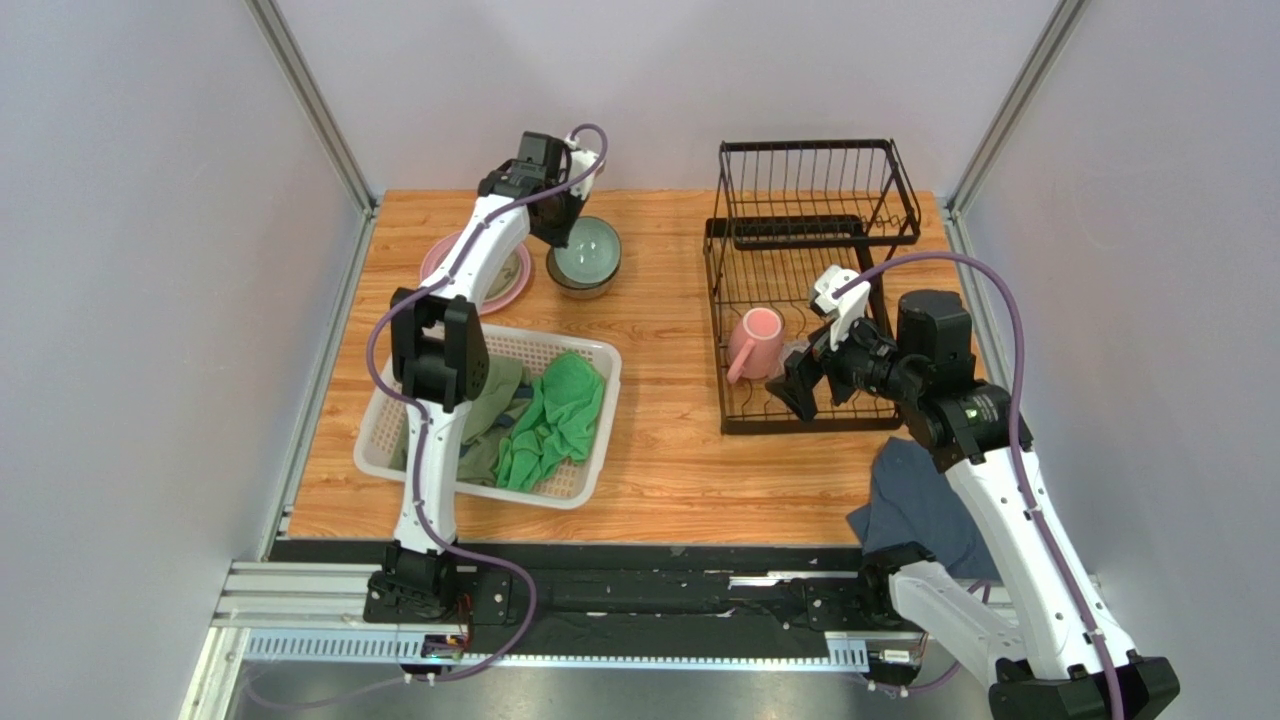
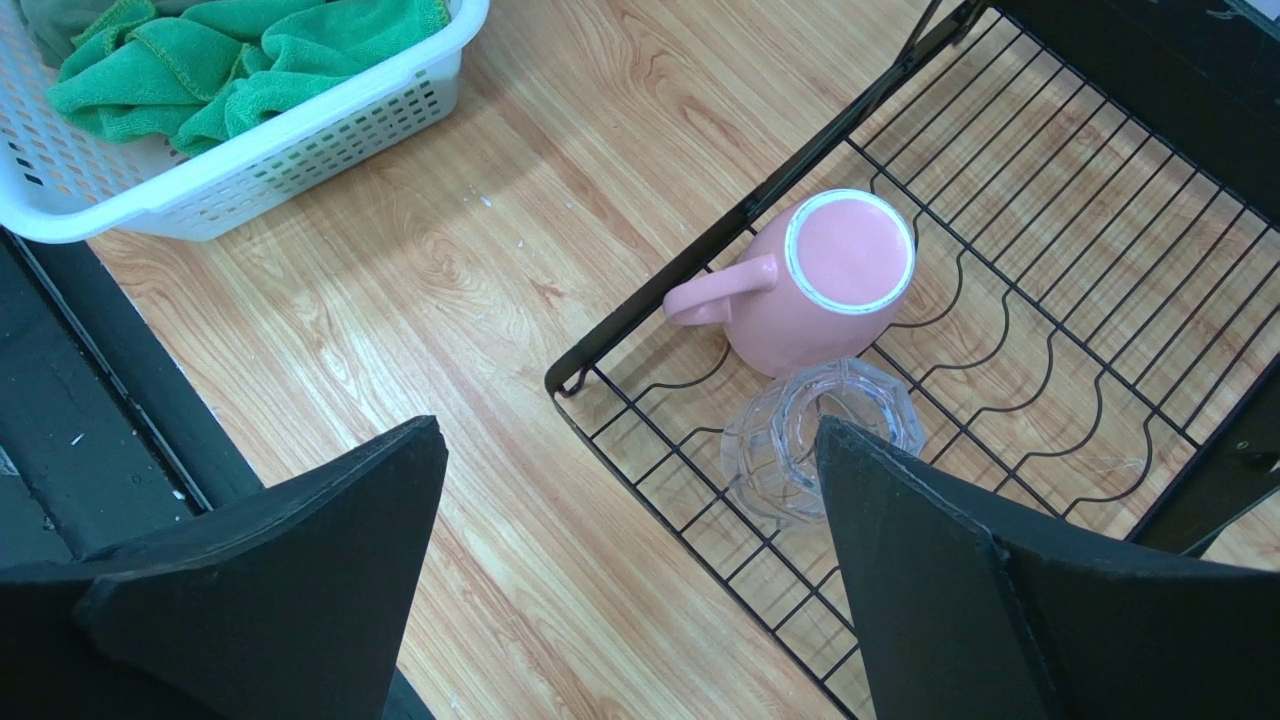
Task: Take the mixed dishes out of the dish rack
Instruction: Place the bowl in the bowl.
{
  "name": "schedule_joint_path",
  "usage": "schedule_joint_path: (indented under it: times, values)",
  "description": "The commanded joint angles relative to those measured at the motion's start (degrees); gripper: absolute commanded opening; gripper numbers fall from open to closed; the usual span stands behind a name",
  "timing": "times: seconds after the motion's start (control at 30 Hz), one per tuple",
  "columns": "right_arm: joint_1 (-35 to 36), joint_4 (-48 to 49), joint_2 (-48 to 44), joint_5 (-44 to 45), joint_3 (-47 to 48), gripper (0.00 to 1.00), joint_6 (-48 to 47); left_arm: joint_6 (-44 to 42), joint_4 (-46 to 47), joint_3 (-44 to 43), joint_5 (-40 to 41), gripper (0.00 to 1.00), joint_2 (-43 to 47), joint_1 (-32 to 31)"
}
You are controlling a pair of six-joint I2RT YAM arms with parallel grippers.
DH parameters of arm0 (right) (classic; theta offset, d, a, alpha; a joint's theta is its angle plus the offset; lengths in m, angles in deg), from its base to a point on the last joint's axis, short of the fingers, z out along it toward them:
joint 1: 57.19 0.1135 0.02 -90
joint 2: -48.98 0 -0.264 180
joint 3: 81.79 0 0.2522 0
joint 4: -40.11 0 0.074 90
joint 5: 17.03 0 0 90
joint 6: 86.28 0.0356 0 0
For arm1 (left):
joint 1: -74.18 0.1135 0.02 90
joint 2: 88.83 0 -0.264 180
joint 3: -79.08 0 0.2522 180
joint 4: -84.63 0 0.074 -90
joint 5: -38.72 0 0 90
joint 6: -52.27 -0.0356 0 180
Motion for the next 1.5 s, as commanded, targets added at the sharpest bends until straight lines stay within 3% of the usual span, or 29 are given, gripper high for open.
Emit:
schedule_joint_path:
  times: [0.0,0.4,0.53,0.6,0.7,1.47]
  values:
    - [0.13,0.93,-0.97,0.82,-0.24,0.99,-1.04,-0.88,0.63,-3.75,0.38,0.00,-0.32,0.24]
    - [0.22,0.84,-1.33,0.73,-0.94,0.99,-0.95,-0.79,0.72,-3.58,0.30,0.01,-2.09,1.20]
    - [0.13,0.84,-1.06,0.56,-0.94,0.99,-0.87,-0.79,0.54,-3.93,0.29,0.11,-2.35,1.29]
    - [0.22,0.75,-0.98,0.56,-0.85,0.99,-0.87,-0.79,0.63,-3.84,0.65,0.21,-2.35,1.29]
    - [0.13,0.75,-1.06,0.56,-0.85,0.99,-0.78,-0.97,0.63,-4.19,0.91,0.25,-2.61,1.29]
    - [0.13,1.54,-1.15,-0.15,-3.14,0.98,-0.08,-2.55,2.30,-4.02,4.16,0.31,-3.14,1.29]
